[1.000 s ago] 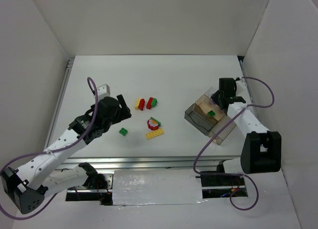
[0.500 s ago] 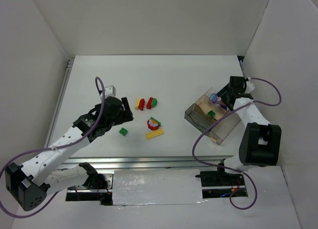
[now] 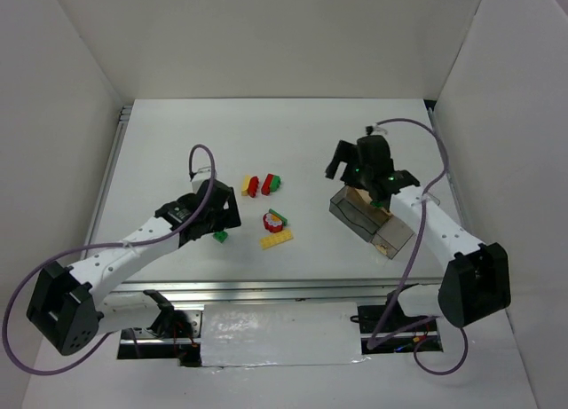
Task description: Sort the legos into containers by color
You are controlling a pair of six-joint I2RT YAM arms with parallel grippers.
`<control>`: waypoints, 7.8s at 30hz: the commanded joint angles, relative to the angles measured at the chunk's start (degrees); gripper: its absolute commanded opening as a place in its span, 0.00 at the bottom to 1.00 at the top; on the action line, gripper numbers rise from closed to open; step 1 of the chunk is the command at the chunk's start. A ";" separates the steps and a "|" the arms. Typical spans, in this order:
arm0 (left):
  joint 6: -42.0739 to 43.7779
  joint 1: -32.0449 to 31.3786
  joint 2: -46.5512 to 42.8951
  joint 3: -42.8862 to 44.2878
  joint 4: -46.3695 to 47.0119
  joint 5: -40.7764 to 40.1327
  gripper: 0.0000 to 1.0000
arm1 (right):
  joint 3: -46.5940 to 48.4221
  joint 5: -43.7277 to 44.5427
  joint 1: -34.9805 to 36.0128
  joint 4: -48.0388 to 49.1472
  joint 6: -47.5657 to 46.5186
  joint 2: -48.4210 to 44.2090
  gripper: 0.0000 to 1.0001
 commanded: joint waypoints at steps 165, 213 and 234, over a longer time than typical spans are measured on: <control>38.39 -10.04 3.68 3.84 49.82 44.43 0.00 | -7.49 -17.33 18.44 8.39 14.46 -21.15 0.79; 11.41 -10.13 -2.83 2.08 50.79 71.32 0.63 | -14.70 -68.67 8.69 30.98 -5.22 -28.45 0.01; 6.48 3.75 -12.84 -0.99 50.80 73.61 0.00 | -13.38 -76.94 7.20 24.84 -11.99 -25.10 0.00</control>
